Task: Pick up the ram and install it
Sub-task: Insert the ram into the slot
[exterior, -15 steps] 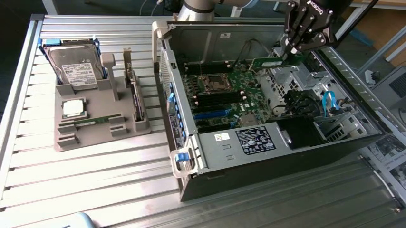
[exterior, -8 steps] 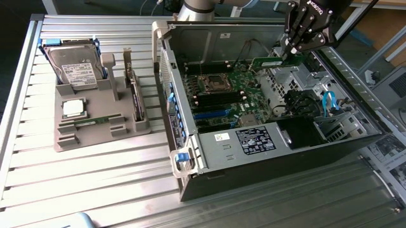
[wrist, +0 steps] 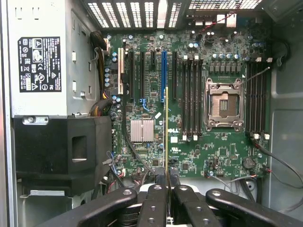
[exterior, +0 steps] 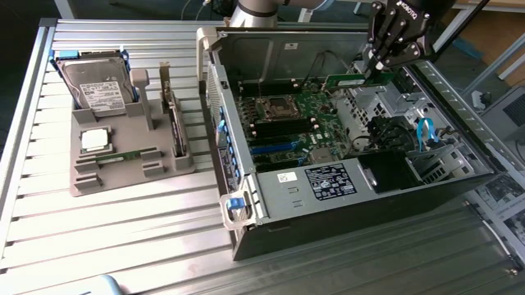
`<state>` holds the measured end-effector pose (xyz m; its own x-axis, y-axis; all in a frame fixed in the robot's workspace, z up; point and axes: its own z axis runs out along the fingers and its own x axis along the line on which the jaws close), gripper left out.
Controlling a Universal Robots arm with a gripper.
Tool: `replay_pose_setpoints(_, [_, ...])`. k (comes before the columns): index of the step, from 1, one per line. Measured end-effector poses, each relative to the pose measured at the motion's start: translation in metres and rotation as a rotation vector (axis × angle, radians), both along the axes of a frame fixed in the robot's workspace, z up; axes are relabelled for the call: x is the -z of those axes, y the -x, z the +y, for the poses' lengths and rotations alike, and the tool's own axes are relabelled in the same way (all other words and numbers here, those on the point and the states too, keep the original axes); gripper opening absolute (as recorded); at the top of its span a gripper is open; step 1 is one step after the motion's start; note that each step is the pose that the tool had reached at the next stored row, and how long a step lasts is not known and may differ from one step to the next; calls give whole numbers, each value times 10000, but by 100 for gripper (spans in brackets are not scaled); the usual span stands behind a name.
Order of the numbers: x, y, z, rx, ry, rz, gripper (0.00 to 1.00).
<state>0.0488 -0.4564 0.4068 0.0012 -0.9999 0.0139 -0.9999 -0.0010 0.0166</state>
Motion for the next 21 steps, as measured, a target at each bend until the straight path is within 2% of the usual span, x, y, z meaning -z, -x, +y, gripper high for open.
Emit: replay_pose_setpoints(21, [46, 141, 0, -1, 11, 0, 13])
